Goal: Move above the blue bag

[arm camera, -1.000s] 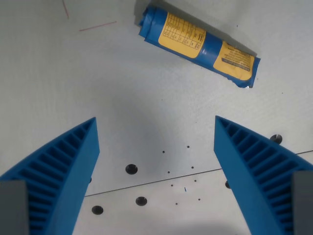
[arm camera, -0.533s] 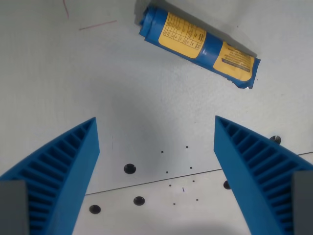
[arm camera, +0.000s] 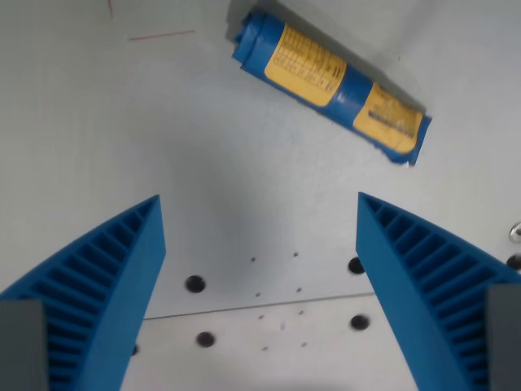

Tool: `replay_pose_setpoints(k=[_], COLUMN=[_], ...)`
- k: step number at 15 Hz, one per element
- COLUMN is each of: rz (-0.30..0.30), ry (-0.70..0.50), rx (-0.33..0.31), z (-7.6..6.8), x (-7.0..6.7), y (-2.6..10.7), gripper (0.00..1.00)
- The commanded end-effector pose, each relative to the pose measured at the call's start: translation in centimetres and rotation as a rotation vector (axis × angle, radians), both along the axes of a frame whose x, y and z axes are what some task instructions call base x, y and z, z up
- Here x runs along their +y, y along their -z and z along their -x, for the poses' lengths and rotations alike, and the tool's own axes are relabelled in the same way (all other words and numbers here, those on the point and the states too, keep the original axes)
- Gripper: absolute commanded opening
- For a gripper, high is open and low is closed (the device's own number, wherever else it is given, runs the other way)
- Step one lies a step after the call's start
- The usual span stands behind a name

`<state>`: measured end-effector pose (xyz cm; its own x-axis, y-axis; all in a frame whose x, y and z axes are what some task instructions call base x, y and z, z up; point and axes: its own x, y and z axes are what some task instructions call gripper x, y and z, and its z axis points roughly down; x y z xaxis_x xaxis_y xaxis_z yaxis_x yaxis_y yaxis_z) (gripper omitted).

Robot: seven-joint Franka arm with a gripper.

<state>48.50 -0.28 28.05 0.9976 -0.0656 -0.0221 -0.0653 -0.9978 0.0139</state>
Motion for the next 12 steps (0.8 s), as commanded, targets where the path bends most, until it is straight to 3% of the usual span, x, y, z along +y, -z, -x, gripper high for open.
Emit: replay_pose_setpoints(k=[1, 12], rz=[0.017, 0.050], ry=[-0.248, -0.615], rx=[-0.029, -0.038], z=[-0.3, -0.9], x=[-0.7, -2.2], y=[0.8, 4.5], gripper=[1.00, 1.00])
